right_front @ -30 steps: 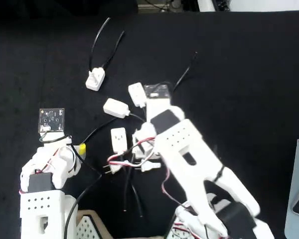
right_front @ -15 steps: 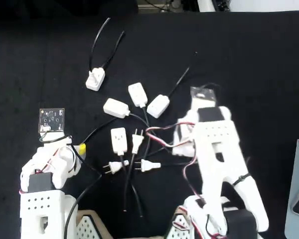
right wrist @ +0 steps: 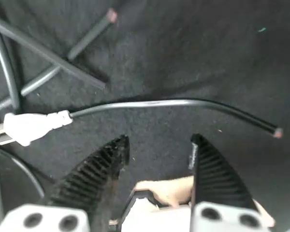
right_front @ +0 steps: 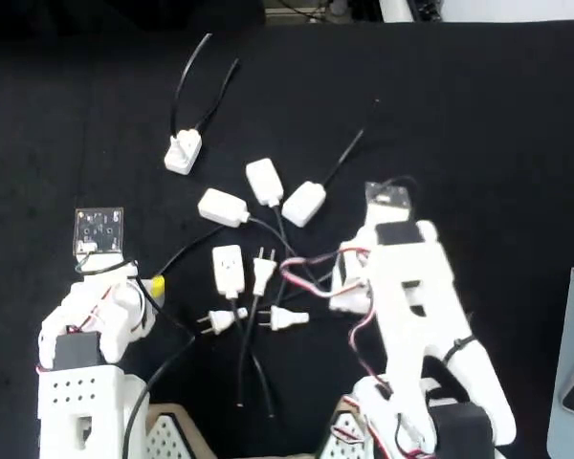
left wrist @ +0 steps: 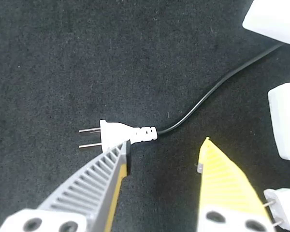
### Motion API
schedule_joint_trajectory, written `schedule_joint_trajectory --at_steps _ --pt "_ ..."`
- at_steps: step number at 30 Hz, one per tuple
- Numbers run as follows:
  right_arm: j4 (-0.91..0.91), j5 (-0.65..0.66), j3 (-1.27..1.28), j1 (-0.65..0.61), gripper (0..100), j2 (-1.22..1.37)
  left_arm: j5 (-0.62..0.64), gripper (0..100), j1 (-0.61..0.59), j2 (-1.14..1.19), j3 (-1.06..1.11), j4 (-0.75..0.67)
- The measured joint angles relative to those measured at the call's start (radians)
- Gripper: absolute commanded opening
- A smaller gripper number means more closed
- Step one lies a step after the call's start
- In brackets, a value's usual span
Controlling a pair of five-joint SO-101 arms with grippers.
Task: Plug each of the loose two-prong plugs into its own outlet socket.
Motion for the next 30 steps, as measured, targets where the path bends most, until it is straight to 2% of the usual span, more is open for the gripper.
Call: schedule_joint_trajectory --at_steps 5,10,19,23,27,30 --pt "-0.071 -0.04 0.002 -0.049 21.3 0.043 0.0 24 0.0 0.0 0.0 0.0" --pt "-0.124 -0.091 -0.005 -0.055 21.0 0.238 0.0 24 0.0 0.0 0.0 0.0" --pt "-0.13 -0.104 -0.187 -0.057 20.8 0.499 0.0 24 0.0 0.0 0.0 0.0" --pt "-0.141 -0.104 -0.21 -0.043 12.5 0.534 0.0 24 0.0 0.0 0.0 0.0" --pt "-0.227 -0.087 -0.209 0.032 1.2 0.543 0.0 24 0.0 0.0 0.0 0.0" --pt "-0.295 0.002 -0.206 0.08 1.7 0.543 0.0 24 0.0 0.0 0.0 0.0"
